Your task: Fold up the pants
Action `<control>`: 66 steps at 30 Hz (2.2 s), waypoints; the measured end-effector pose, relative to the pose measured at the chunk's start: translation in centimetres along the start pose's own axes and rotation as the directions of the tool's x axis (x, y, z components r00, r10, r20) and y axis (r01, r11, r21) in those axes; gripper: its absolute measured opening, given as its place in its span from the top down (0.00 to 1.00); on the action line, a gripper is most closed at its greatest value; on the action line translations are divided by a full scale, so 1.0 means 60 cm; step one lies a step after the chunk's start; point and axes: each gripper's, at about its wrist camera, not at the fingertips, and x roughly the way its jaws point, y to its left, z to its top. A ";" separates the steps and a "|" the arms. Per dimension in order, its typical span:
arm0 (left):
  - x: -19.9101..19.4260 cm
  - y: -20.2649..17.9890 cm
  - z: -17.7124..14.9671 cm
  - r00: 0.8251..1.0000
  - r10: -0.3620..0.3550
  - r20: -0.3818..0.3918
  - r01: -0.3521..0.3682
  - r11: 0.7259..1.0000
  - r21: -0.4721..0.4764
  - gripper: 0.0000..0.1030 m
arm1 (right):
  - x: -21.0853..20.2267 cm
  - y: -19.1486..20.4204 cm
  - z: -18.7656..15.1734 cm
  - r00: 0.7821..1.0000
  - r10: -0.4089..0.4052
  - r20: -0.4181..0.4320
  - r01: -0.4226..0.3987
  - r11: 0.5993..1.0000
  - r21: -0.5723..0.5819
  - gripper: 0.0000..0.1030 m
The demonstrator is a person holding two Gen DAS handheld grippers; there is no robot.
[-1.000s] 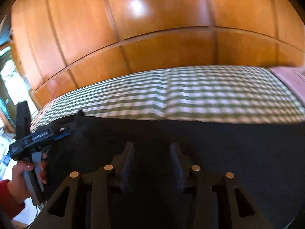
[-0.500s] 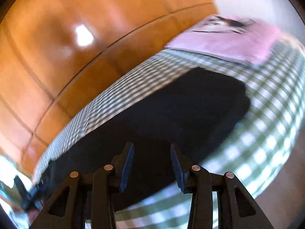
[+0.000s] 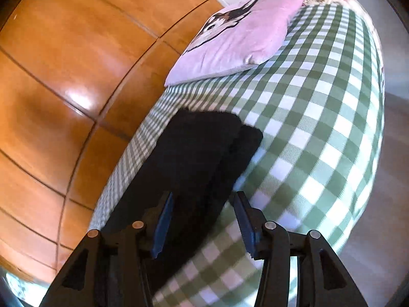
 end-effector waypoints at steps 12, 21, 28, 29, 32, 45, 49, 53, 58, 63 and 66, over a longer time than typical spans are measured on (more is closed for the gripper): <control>-0.010 0.019 -0.014 0.997 -0.067 0.049 0.069 0.997 -0.043 0.30 | 0.040 0.015 0.019 0.999 0.001 0.045 0.000 0.999 -0.033 0.54; -0.011 0.022 -0.018 0.994 -0.083 0.065 0.087 0.995 -0.058 0.30 | 0.035 0.014 0.014 0.998 0.020 0.054 -0.017 0.999 -0.044 0.55; -0.014 0.029 -0.020 0.991 -0.107 0.076 0.113 0.991 -0.076 0.30 | 0.027 0.043 0.019 0.999 0.031 0.043 -0.030 0.999 -0.041 0.81; -0.014 0.030 -0.019 0.991 -0.111 0.077 0.117 0.990 -0.078 0.30 | 0.021 0.057 0.019 0.998 0.035 0.049 -0.032 0.998 -0.062 0.81; -0.014 0.030 -0.020 0.990 -0.116 0.081 0.123 0.989 -0.082 0.30 | 0.005 0.104 0.019 0.997 0.041 0.072 -0.031 0.991 -0.131 0.82; -0.011 0.027 -0.019 0.991 -0.111 0.076 0.118 0.989 -0.086 0.30 | -0.057 0.287 -0.026 0.984 0.117 0.134 -0.065 0.938 -0.340 0.82; -0.008 0.018 -0.012 0.996 -0.076 0.042 0.078 0.995 -0.062 0.30 | -0.067 0.346 -0.064 0.979 0.163 0.123 -0.096 0.898 -0.430 0.82; -0.018 0.023 -0.007 0.997 -0.069 0.027 0.071 0.993 -0.098 0.30 | -0.069 0.401 -0.107 0.973 0.215 0.083 -0.144 0.848 -0.510 0.82; -0.042 0.049 -0.014 0.999 -0.022 0.031 0.027 0.987 -0.155 0.30 | -0.061 0.451 -0.169 0.966 0.257 0.013 -0.199 0.779 -0.595 0.82; -0.047 0.069 -0.014 1.000 0.017 0.016 -0.014 0.984 -0.177 0.30 | -0.043 0.489 -0.252 0.953 0.287 -0.100 -0.277 0.688 -0.671 0.82; -0.053 0.080 -0.017 1.000 -0.016 0.011 0.018 0.976 -0.218 0.30 | -0.030 0.501 -0.301 0.946 0.278 -0.167 -0.312 0.640 -0.702 0.82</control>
